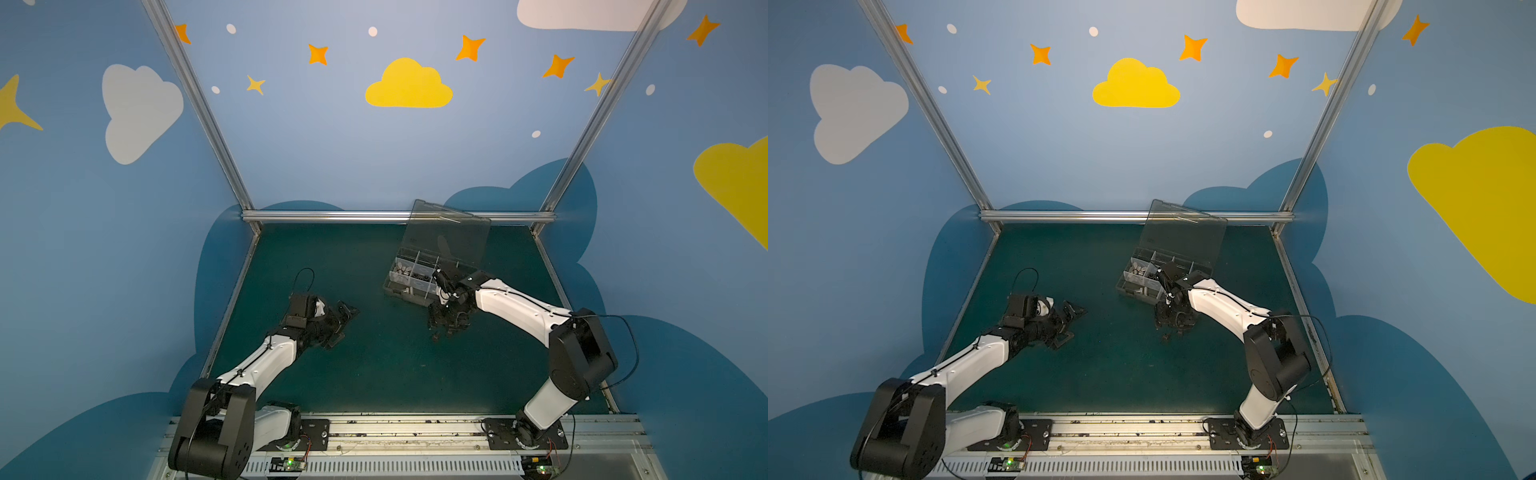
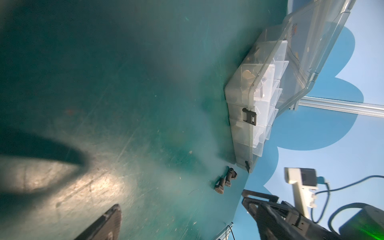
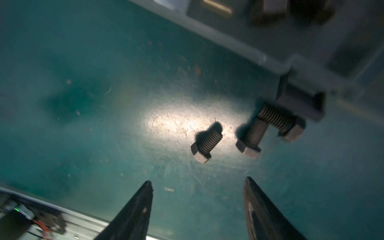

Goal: Sort the screws and nuts into containers
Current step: Pick up the screw from the center of the table.

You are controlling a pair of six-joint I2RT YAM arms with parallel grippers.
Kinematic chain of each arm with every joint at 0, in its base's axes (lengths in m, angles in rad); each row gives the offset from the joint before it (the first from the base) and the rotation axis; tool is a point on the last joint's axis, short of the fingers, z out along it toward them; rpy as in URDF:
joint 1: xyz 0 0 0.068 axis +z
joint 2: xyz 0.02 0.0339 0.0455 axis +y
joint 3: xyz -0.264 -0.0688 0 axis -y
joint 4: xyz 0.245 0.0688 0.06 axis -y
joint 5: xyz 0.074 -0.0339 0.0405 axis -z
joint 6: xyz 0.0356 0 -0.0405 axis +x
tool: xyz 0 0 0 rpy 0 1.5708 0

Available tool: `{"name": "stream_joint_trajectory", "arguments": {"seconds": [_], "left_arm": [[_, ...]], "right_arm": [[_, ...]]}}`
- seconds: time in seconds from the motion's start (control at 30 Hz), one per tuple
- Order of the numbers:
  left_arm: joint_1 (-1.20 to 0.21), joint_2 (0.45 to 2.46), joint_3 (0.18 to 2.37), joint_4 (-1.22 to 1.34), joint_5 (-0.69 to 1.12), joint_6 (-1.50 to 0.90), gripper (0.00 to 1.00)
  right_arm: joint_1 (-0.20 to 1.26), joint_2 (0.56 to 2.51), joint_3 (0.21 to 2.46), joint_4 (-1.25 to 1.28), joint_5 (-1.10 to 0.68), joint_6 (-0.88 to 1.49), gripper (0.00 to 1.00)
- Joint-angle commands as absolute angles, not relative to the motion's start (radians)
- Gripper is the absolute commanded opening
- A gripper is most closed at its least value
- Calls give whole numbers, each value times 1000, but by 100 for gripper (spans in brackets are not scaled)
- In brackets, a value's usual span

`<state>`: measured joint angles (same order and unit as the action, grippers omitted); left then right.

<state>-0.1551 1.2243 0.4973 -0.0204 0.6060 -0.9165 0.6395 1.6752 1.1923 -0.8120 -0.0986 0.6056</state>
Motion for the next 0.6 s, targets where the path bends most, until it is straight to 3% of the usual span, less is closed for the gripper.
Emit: {"name": "stream_joint_trajectory", "arguments": {"seconds": [0.0, 0.57], "left_arm": [[-151, 1238, 485, 7, 629, -900, 100], [-151, 1256, 477, 22, 637, -892, 100]], "right_arm": [[654, 1704, 1197, -775, -77, 790, 66], [693, 1857, 1226, -758, -62, 853, 66]]}}
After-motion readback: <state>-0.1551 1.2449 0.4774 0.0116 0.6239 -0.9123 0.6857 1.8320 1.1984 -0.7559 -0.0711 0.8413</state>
